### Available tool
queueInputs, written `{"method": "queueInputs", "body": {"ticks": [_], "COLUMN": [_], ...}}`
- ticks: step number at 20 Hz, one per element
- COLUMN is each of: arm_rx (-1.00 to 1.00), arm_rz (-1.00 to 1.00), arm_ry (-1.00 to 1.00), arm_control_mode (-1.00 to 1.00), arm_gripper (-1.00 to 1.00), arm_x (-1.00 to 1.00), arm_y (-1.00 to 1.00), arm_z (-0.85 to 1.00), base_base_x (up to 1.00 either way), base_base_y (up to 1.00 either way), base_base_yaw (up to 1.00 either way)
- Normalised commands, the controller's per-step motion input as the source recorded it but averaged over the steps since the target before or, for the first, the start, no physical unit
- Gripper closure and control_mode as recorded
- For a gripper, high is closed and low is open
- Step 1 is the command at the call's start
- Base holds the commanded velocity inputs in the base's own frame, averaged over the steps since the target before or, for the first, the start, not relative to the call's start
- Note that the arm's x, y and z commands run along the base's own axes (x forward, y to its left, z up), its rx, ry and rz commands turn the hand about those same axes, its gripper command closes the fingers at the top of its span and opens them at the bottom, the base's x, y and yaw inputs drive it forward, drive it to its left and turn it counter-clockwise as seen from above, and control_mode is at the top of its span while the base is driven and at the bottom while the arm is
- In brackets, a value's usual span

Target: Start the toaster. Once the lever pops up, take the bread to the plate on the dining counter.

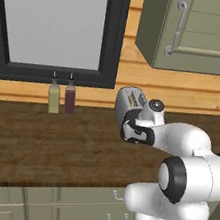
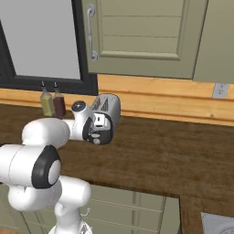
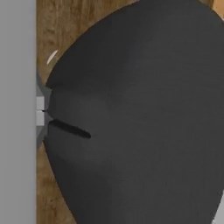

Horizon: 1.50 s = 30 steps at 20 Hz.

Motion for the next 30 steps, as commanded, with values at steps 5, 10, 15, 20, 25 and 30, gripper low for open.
{"method": "queueInputs", "body": {"ticks": [5, 10, 15, 20, 25, 30], "arm_rx": [0.02, 0.02, 0.00, 0.00, 0.00, 0.00], "arm_rz": [0.00, 0.00, 0.00, 0.00, 0.02, 0.00], "arm_ry": [-0.09, -0.08, -0.01, 0.00, -0.08, 0.00], "arm_control_mode": [-1.00, -1.00, -1.00, -1.00, -1.00, -1.00], "arm_gripper": [1.00, 1.00, 1.00, 1.00, -1.00, -1.00], "arm_x": [-0.24, -0.03, 0.00, 0.00, -0.12, 0.00], "arm_y": [0.00, 0.00, 0.00, 0.00, 0.13, 0.09], "arm_z": [0.85, 0.85, 0.82, 0.49, 0.04, -0.01], "base_base_x": [0.00, 0.00, 0.00, 0.00, 0.00, 0.00], "base_base_y": [0.00, 0.00, 0.00, 0.00, 0.00, 0.00], "base_base_yaw": [0.00, 0.00, 0.00, 0.00, 0.00, 0.00]}}
